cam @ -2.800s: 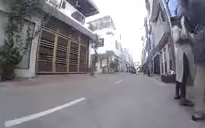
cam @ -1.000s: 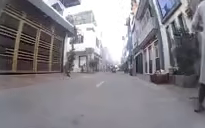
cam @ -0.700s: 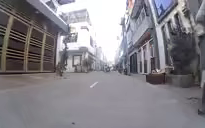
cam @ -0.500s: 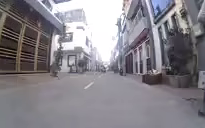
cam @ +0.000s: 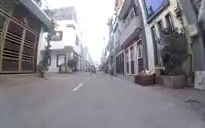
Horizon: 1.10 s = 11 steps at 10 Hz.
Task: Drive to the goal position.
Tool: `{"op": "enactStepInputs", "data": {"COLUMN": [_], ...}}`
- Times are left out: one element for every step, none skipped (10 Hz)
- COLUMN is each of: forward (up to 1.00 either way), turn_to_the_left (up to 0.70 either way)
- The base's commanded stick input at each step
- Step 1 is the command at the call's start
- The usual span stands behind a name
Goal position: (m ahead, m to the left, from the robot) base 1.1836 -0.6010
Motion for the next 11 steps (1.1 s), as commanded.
{"op": "enactStepInputs", "data": {"forward": [0.7,0.7,0.7,0.7,0.7,0.7,0.7,0.7,0.7,0.7,0.7], "turn_to_the_left": [-0.35,-0.35,-0.35,-0.35,-0.35,-0.35,-0.35,-0.35,-0.35,-0.35,-0.35]}}
